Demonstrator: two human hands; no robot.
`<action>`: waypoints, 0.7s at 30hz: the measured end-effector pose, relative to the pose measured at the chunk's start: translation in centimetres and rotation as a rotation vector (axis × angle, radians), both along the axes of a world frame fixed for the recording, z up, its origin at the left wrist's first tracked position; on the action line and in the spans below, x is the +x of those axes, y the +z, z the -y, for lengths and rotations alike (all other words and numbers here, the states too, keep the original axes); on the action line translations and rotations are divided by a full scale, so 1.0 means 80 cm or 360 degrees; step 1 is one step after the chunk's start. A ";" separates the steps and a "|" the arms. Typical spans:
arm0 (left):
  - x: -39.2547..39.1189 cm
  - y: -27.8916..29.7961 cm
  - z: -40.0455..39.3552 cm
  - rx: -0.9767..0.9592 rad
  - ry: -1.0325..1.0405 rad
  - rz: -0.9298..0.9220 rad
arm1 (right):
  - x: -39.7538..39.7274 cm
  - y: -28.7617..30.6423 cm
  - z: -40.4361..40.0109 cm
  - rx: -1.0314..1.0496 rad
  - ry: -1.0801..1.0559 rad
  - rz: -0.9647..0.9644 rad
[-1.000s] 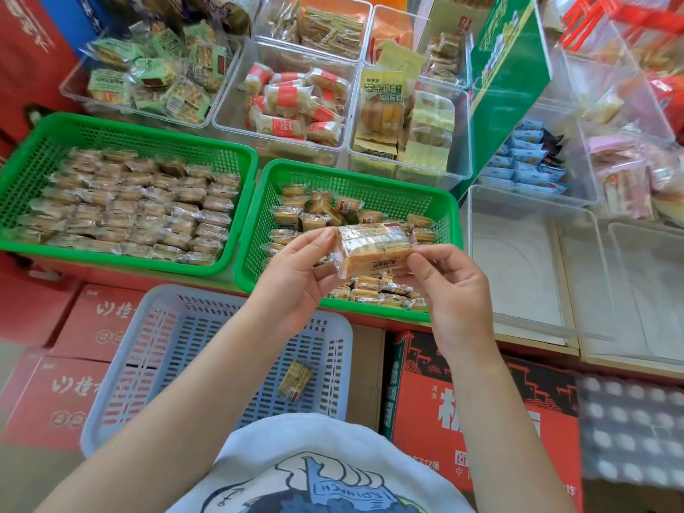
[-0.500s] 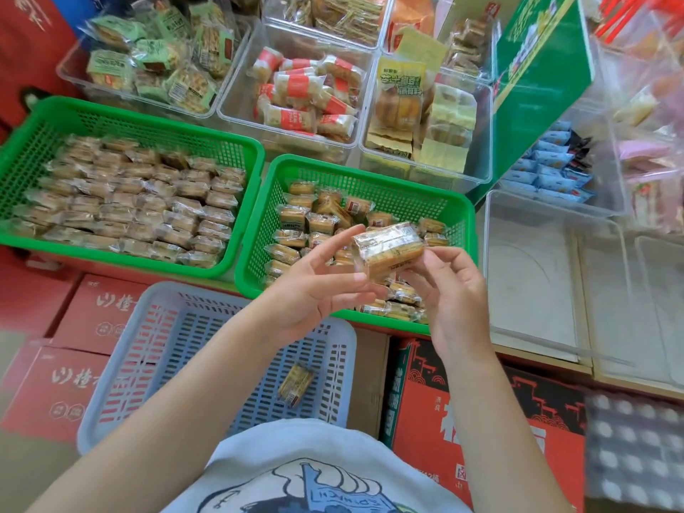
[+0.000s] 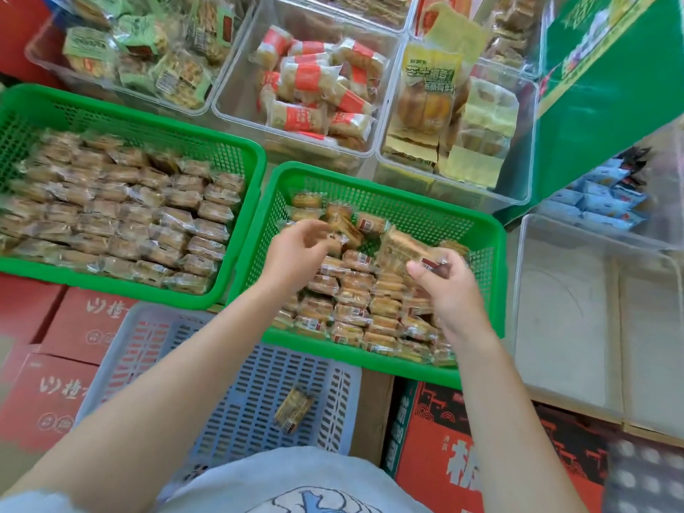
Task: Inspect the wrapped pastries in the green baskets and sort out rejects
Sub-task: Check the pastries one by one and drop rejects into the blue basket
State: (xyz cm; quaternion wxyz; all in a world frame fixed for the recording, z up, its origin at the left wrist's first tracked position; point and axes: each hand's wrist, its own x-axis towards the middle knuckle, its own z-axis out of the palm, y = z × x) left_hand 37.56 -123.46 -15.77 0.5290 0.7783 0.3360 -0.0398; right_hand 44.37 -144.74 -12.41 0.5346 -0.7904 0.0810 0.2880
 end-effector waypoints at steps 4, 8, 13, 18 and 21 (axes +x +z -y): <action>0.059 -0.046 -0.024 0.0640 -0.0389 0.0041 | 0.035 -0.026 -0.031 -0.0157 0.0123 0.0212; 0.086 -0.075 -0.036 0.0897 -0.0708 -0.0083 | 0.053 -0.058 -0.054 -0.0370 0.0385 0.0420; 0.099 -0.087 -0.046 0.1082 -0.0921 -0.0133 | 0.059 -0.088 -0.055 -0.0715 0.0649 0.0789; 0.108 -0.080 -0.041 0.0981 -0.1086 0.0030 | 0.050 -0.094 -0.062 -0.0651 0.0677 0.0919; 0.103 -0.072 -0.040 0.0993 -0.1128 0.0023 | 0.048 -0.094 -0.061 -0.0634 0.0687 0.1015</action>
